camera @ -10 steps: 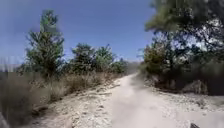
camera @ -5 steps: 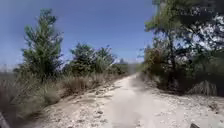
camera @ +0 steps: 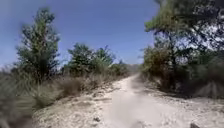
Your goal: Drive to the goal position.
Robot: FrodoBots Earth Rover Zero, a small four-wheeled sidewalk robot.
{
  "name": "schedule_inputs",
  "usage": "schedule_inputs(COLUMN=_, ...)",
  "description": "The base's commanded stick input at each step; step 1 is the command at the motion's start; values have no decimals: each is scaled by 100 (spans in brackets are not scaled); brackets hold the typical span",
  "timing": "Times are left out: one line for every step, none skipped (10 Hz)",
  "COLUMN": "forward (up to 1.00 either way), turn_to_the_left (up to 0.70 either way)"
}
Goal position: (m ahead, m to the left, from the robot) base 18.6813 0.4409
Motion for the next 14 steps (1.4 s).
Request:
schedule_inputs(forward=45, turn_to_the_left=2)
schedule_inputs(forward=45, turn_to_the_left=2)
schedule_inputs(forward=45, turn_to_the_left=2)
schedule_inputs(forward=45, turn_to_the_left=2)
schedule_inputs(forward=45, turn_to_the_left=2)
schedule_inputs(forward=45, turn_to_the_left=2)
schedule_inputs(forward=45, turn_to_the_left=2)
schedule_inputs(forward=45, turn_to_the_left=2)
schedule_inputs(forward=45, turn_to_the_left=2)
schedule_inputs(forward=45, turn_to_the_left=2)
schedule_inputs(forward=45, turn_to_the_left=2)
schedule_inputs(forward=45, turn_to_the_left=2)
schedule_inputs(forward=45, turn_to_the_left=2)
schedule_inputs(forward=45, turn_to_the_left=2)
